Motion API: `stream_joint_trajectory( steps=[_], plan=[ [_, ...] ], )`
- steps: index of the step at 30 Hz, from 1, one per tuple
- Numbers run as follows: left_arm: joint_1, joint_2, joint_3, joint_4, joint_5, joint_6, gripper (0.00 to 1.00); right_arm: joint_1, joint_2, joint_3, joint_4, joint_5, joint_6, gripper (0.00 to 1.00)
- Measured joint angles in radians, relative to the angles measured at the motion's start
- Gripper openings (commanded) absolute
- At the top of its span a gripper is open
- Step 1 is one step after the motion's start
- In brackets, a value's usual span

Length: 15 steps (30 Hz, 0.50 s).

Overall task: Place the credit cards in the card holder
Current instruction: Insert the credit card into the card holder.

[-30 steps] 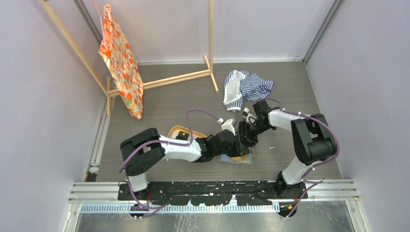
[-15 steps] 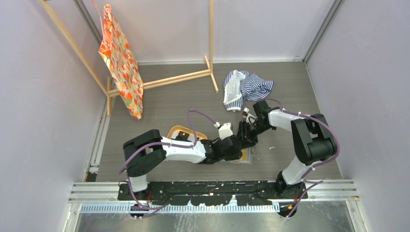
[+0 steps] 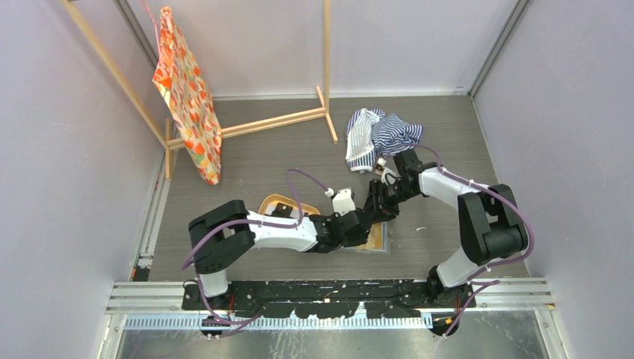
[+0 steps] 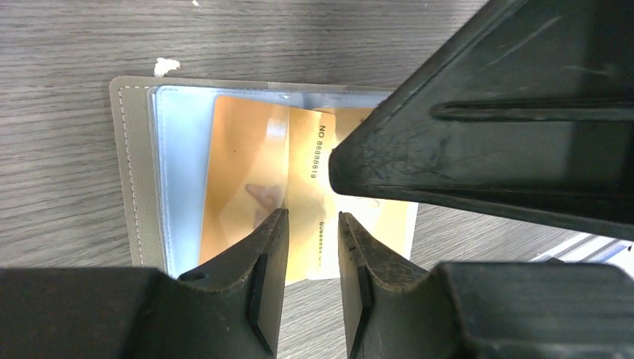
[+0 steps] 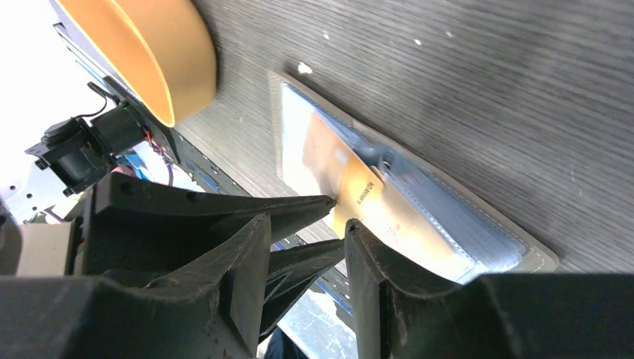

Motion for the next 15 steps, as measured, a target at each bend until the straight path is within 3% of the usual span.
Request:
stream_joint_trajectory(
  steps=[3,10,15],
  plan=[
    [0.007,-0.005,-0.001,0.001,0.0,0.01,0.34,0.0,-0.036,0.011,0.0,-0.001,-0.015,0.42],
    [0.022,-0.086,-0.039,0.012,0.021,0.107,0.36,0.0,-0.066,0.016,0.0,0.017,-0.048,0.12],
    [0.043,-0.194,-0.107,0.054,0.075,0.225,0.38,0.002,-0.06,0.016,0.0,0.046,-0.046,0.04]
  ],
)
